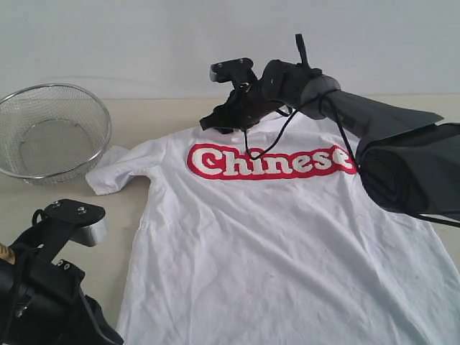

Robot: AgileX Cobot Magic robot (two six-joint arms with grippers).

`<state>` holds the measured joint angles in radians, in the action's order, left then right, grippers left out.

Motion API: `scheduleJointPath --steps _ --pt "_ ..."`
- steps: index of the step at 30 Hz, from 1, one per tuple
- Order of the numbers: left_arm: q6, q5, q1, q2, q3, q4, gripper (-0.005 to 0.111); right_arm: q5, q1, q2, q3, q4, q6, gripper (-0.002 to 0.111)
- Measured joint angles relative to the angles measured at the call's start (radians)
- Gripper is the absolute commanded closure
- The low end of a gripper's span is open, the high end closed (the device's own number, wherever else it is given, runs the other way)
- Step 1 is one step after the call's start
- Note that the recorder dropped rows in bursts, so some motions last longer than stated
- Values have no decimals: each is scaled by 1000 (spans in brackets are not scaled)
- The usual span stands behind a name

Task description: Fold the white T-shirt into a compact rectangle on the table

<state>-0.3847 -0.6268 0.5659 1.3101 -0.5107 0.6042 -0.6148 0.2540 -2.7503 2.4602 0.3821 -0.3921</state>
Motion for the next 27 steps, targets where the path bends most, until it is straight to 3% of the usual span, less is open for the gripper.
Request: scheduleJointPath --steps 9,27 --pt "0 0 0 0 0 0 102 -15 4 -2 4 -92 10 107" --pt "0 0 0 0 0 0 102 46 4 22 9 -119 60 108"
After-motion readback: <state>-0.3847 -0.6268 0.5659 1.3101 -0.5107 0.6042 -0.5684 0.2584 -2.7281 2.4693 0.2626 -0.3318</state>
